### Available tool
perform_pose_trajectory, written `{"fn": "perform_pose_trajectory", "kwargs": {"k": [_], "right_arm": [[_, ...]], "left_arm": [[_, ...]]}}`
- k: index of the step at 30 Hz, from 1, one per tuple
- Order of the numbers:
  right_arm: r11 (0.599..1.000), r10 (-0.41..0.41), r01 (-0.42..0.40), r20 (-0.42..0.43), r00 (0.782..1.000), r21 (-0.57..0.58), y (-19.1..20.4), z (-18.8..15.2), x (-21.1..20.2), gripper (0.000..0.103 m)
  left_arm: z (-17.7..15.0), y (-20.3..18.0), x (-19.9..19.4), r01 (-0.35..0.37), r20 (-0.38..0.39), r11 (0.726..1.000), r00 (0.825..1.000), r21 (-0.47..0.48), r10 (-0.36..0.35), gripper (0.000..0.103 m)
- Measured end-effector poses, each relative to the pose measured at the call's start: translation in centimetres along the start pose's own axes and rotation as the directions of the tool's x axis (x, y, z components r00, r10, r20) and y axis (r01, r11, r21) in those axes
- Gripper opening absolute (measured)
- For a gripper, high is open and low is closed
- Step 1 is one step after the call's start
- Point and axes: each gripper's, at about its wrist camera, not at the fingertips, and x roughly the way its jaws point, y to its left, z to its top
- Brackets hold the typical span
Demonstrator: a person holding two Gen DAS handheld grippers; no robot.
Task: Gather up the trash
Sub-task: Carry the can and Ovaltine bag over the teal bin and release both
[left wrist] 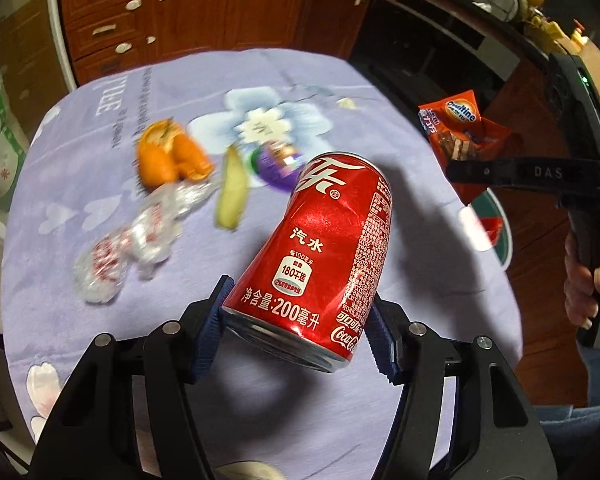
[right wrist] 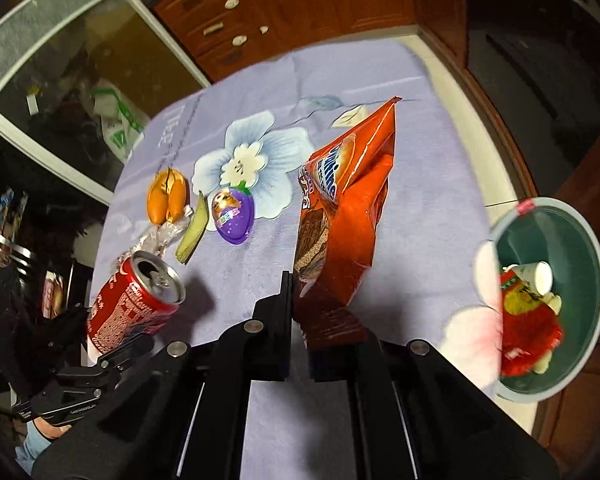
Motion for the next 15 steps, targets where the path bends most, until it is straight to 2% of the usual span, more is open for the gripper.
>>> {"fn": "perform_pose_trajectory", "kwargs": {"k": [7, 15], "right_arm": [[0.998, -0.01, 0.006, 0.073, 0.997, 0.065, -4.1, -1.5, -4.7, 0.005], [0.987, -0.036, 0.012, 0.154, 0.987, 0.159, -10.5, -3.4, -9.5, 0.005]], "left_arm": [[2.1, -5.7, 0.2, 0.028, 0.01, 0.996, 1.0, 0.083, -0.029, 0.063], [4.7, -13.5, 1.3, 0.055, 0.009, 0.974, 0.998, 0.218, -0.058, 0.063]]}}
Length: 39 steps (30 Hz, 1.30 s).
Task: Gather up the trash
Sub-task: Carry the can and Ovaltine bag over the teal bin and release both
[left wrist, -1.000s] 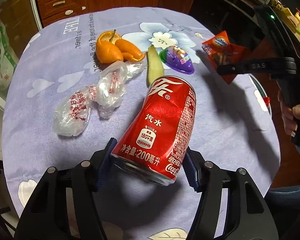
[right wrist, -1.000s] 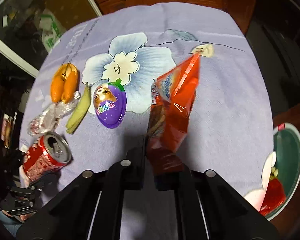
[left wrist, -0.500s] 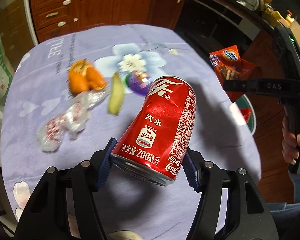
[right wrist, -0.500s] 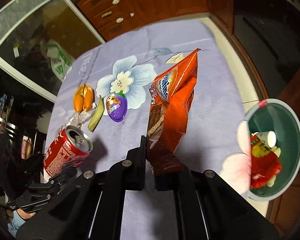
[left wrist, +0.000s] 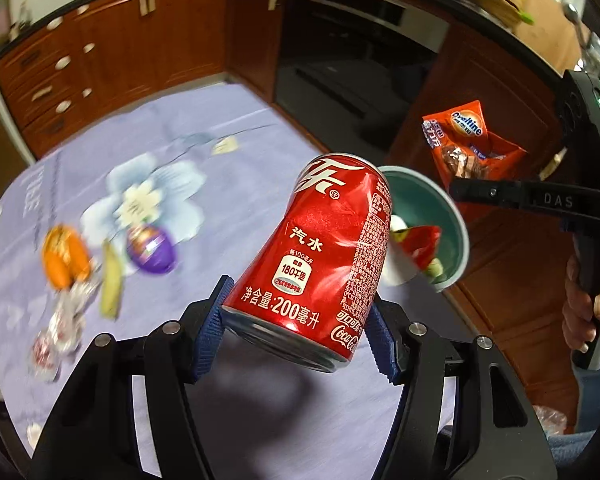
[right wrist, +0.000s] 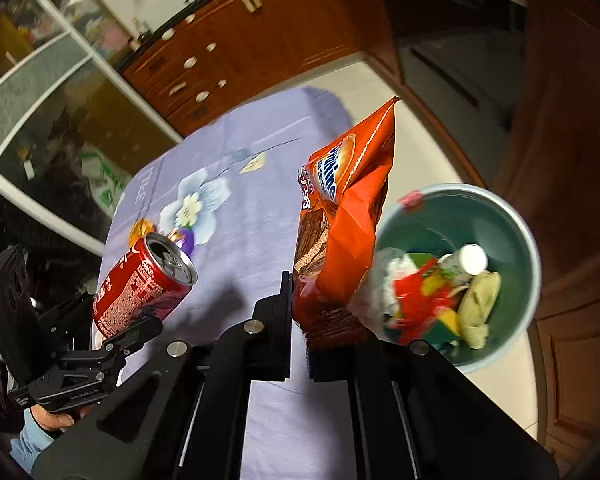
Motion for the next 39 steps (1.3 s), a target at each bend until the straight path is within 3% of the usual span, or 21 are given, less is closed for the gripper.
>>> {"fn": "perform_pose_trajectory", "kwargs": {"k": [9, 19, 26, 31, 39], "right_arm": [[0.994, -0.032, 0.029, 0.023, 0.999, 0.108, -7.7, -0.7, -2.7, 0.005], [0.984, -0.037, 0.036, 0.006, 0.999, 0.173, -12.5, -0.8, -2.7, 0.005], [0.977, -0.04, 0.043, -0.016, 0.999, 0.207, -14.6, -1.1, -2.1, 0.005], [0.974, -0.047, 0.053, -0.034, 0.998, 0.22, -15.5, -1.2, -1.6, 0.006], [0.976, -0.036, 0.047, -0.054, 0.998, 0.211, -15.3, -0.6, -0.2, 0.006]], "left_arm": [[3.2, -7.0, 4.6, 0.051, -0.061, 0.994, 0.997, 0.102, -0.045, 0.063], [5.8, -11.7, 10.2, 0.075, -0.136, 0.983, 0.989, 0.165, -0.053, 0.063], [6.8, -13.5, 13.3, 0.096, -0.177, 0.978, 0.982, 0.183, -0.064, 0.064], [7.0, -13.1, 14.8, 0.101, -0.202, 0.981, 0.977, 0.167, -0.066, 0.071], [6.7, -12.3, 14.0, 0.084, -0.198, 0.986, 0.979, 0.142, -0.055, 0.081]]}}
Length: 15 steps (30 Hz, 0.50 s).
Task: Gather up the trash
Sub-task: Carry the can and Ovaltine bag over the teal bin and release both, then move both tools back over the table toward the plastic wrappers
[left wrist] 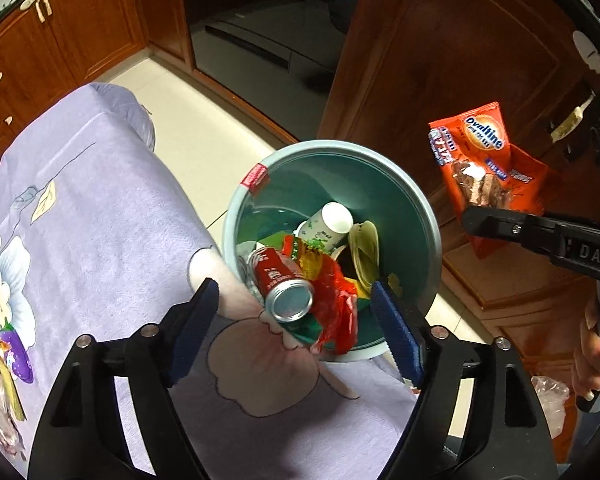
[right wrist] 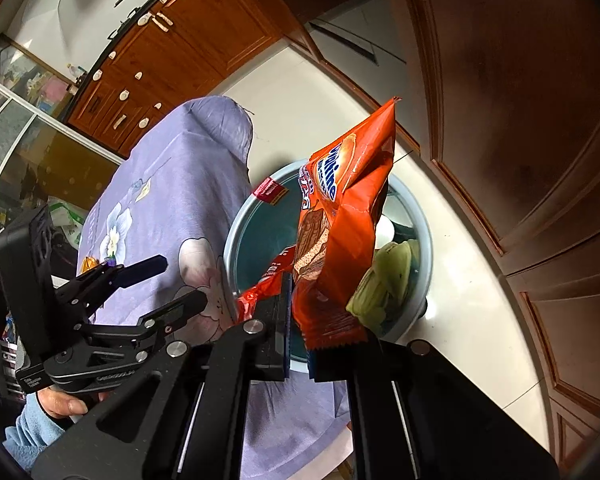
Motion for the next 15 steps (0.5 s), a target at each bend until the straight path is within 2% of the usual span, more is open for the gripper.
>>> {"fn": "perform_pose_trajectory", "kwargs": {"k": [3, 6, 7, 8, 9, 12, 13, 15], "right_arm": [[1.0, 0.011, -0.011, -0.018, 1.0, -0.006, 0.3, 0.0, 0.8, 0.006], [1.0, 0.027, -0.028, -0.036, 0.999, -0.013, 1.1, 0.2, 1.7, 0.015], [0.999, 0.037, -0.037, -0.04, 0.999, -0.008, 1.3, 0.2, 1.9, 0.032], [0.999, 0.048, -0.048, -0.039, 0.998, -0.003, 1.5, 0.3, 1.9, 0.057], [0.999, 0.049, -0.049, -0.036, 0.998, -0.001, 1.7, 0.4, 2.0, 0.064], [0.999, 0.042, -0.043, -0.024, 0.999, -0.007, 2.2, 0.5, 1.8, 0.069], [0.999, 0.038, -0.038, -0.028, 0.999, 0.002, 2.2, 0.5, 1.8, 0.074], [0.999, 0.03, -0.029, -0.028, 0.999, 0.017, 2.1, 0.5, 1.8, 0.074]], "left_arm": [[-0.4, 0.6, -0.5, -0.003, 0.012, 1.0, 1.0, -0.009, 0.003, 0.089], [-0.7, 1.0, -1.1, -0.003, 0.017, 1.0, 1.0, -0.024, 0.004, 0.091], [-0.8, 1.3, -1.3, -0.001, 0.017, 1.0, 1.0, -0.031, 0.002, 0.092], [-0.8, 1.5, -1.4, -0.001, 0.018, 0.999, 1.0, -0.038, 0.002, 0.092], [-0.8, 1.7, -1.5, 0.0, 0.019, 0.999, 1.0, -0.042, 0.001, 0.092], [-1.1, 2.3, -1.9, 0.001, 0.027, 0.998, 1.0, -0.057, 0.001, 0.094], [-1.2, 2.4, -2.0, 0.002, 0.028, 0.998, 1.0, -0.06, 0.0, 0.094], [-1.5, 2.6, -2.3, 0.003, 0.032, 0.998, 0.999, -0.063, -0.001, 0.094]]}}
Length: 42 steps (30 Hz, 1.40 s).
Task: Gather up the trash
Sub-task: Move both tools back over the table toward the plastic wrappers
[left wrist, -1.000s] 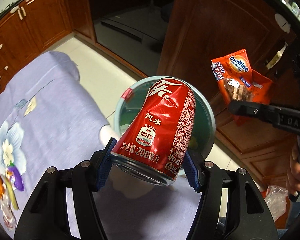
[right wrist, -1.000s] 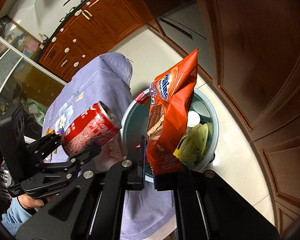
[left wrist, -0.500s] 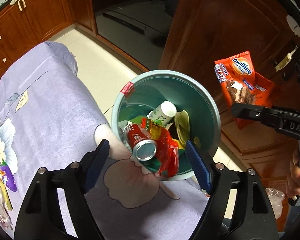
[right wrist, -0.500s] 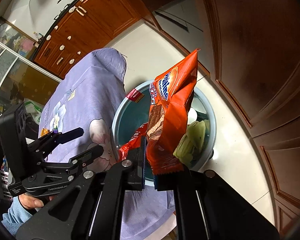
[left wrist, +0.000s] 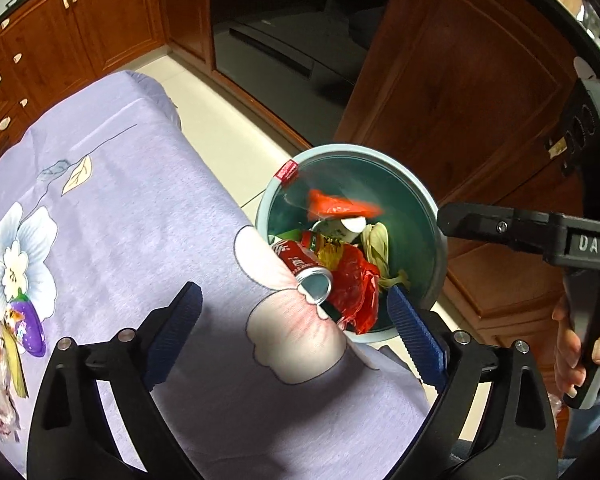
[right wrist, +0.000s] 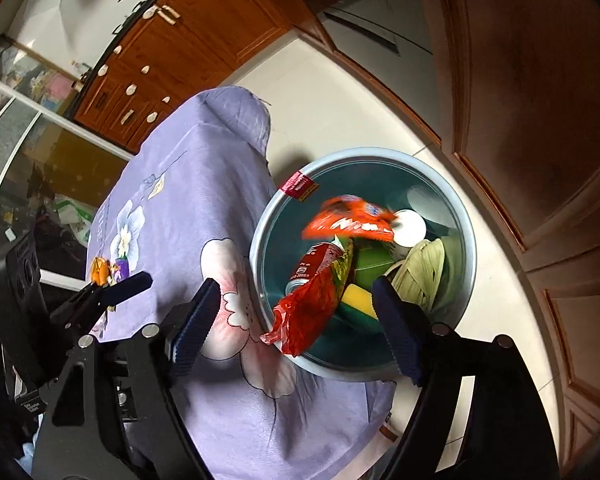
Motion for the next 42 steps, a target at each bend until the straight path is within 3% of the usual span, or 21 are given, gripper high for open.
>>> {"fn": "perform_pose_trajectory", "kwargs": {"k": [10, 21, 32, 42], "right_arm": [[0.993, -0.061, 0.063, -0.028, 0.998, 0.099, -0.5, -0.9, 0.1, 0.085], [0.995, -0.082, 0.083, -0.018, 0.996, 0.06, 3.0, -1.9, -0.7, 0.086], [0.997, -0.076, 0.075, -0.029, 0.997, -0.025, 10.0, -3.5, 0.2, 0.086], [0.987, -0.074, 0.061, -0.087, 0.993, -0.147, 18.1, -5.2, 3.8, 0.086]], "left_arm": [[-1.6, 0.9, -1.2, 0.008, 0.01, 1.0, 1.0, -0.019, -0.008, 0.094], [-4.3, 3.5, -4.7, 0.005, 0.061, 0.998, 0.998, -0.066, -0.001, 0.096], [-8.8, 9.0, -9.1, -0.035, 0.111, 0.988, 0.992, -0.151, 0.052, 0.098], [-14.0, 16.9, -12.1, -0.089, 0.129, 0.952, 0.983, -0.292, 0.131, 0.098]]}}
